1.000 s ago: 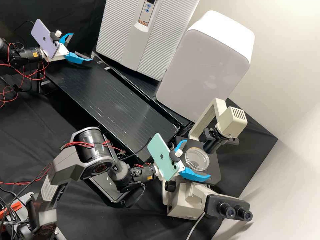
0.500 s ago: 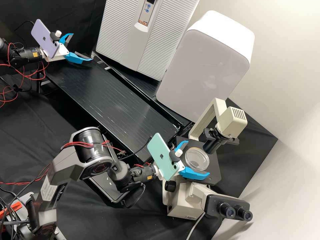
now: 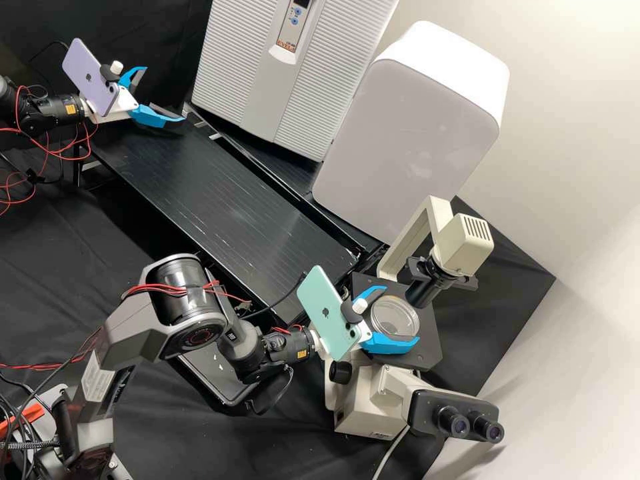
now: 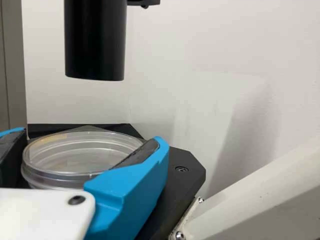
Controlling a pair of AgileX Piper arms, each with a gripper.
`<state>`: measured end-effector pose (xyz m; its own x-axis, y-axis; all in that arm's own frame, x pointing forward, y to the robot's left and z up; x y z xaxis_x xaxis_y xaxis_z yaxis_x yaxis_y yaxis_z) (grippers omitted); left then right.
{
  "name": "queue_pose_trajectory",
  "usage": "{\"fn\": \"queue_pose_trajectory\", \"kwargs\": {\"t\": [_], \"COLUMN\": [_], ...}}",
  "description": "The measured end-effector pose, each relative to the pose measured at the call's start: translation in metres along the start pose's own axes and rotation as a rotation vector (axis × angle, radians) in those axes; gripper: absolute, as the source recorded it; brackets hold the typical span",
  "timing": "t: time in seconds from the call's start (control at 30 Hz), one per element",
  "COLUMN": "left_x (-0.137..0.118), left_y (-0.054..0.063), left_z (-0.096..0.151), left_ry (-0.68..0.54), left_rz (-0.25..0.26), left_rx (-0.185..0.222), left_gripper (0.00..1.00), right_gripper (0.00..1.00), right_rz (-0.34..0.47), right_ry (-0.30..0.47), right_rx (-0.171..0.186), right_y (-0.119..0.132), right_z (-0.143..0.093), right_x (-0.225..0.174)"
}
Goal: Place the petri dish on the bench
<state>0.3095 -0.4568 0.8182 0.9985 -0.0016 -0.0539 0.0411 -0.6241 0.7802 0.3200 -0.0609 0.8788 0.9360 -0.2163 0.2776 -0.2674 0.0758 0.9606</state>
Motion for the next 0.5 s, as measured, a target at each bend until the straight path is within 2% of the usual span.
{"fn": "queue_pose_trajectory", "kwargs": {"t": [0.3,0.5], "left_x": [0.0000,0.0000], "left_y": [0.0000,0.0000], "left_z": [0.0000,0.0000], "left_ry": [0.000,0.000], "left_rz": [0.000,0.000], "left_rx": [0.000,0.000], "left_gripper": [1.00,1.00], "right_gripper": [0.00,0.00], "right_rz": [0.001,-0.007], "right_ry": [0.001,-0.004], "right_rx": [0.020,0.020], "right_y": [0.0007,-0.0008], "right_z": [-0.0006,0.0006], "right_x": [-0.0007,-0.0027]}}
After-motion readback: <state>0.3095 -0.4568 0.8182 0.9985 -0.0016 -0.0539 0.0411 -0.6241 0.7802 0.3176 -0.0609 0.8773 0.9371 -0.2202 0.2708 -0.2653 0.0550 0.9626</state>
